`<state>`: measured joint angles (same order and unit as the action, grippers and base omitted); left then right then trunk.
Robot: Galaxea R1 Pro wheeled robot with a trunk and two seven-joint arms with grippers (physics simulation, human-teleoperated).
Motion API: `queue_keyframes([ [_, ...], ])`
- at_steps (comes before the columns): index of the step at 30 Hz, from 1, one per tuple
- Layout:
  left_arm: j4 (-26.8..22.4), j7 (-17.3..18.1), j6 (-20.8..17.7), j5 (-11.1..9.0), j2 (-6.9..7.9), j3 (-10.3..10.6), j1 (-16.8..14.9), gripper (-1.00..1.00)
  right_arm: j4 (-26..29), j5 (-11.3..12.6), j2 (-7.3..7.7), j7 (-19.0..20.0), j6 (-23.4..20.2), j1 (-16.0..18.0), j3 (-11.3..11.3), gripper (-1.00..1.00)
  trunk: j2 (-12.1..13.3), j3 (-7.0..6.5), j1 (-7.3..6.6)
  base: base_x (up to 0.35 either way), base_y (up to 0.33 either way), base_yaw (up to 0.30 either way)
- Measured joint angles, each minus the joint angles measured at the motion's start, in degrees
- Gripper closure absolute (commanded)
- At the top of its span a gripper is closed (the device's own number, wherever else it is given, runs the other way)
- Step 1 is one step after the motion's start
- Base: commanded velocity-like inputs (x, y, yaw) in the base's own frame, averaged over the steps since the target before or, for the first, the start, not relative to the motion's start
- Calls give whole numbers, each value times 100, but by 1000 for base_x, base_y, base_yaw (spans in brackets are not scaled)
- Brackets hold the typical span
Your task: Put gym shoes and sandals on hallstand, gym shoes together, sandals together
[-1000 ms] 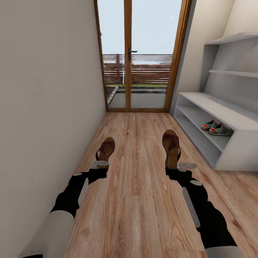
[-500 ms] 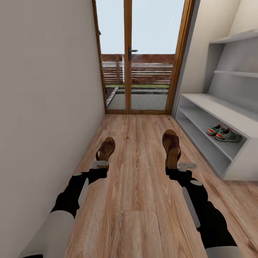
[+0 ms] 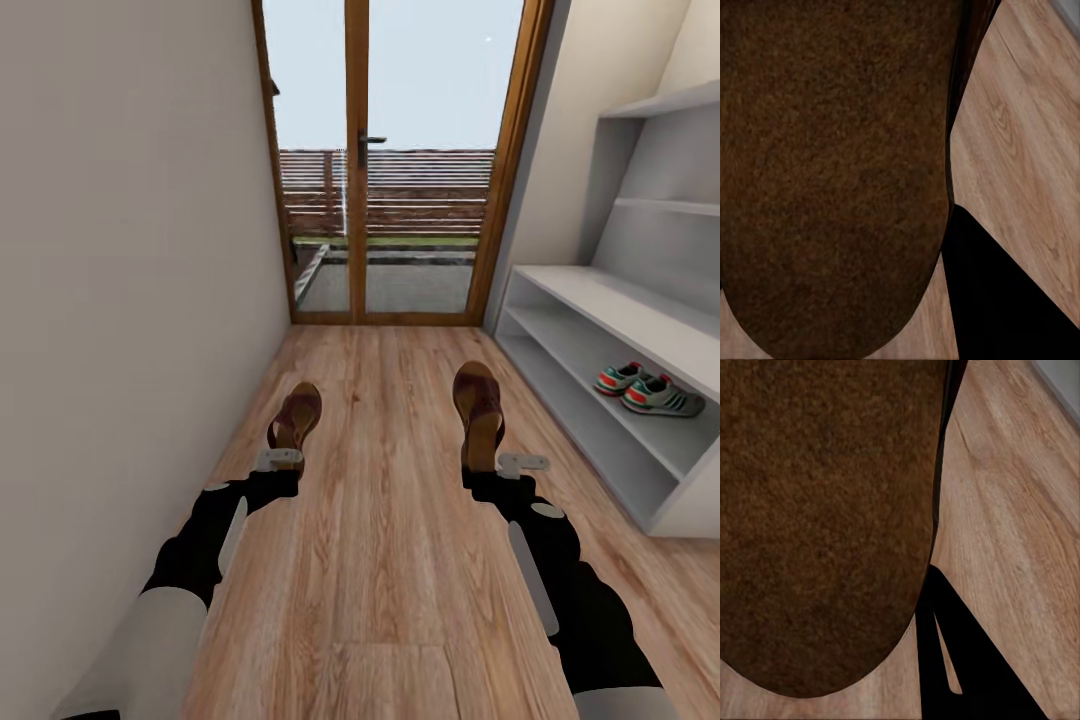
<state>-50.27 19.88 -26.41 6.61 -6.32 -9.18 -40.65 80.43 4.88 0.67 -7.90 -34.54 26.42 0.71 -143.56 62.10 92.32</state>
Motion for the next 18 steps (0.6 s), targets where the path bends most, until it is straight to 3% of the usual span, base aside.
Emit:
queue_keyframes([
  [13,0,0,0,0,1,-2,0,100,-3,0,0,0,0,0,0,100,0,0,0,347,0,-5],
  [18,2,-4,1,1,3,-2,-1,100,-2,0,1,-1,-1,-1,0,100,0,0,0,348,0,-201],
])
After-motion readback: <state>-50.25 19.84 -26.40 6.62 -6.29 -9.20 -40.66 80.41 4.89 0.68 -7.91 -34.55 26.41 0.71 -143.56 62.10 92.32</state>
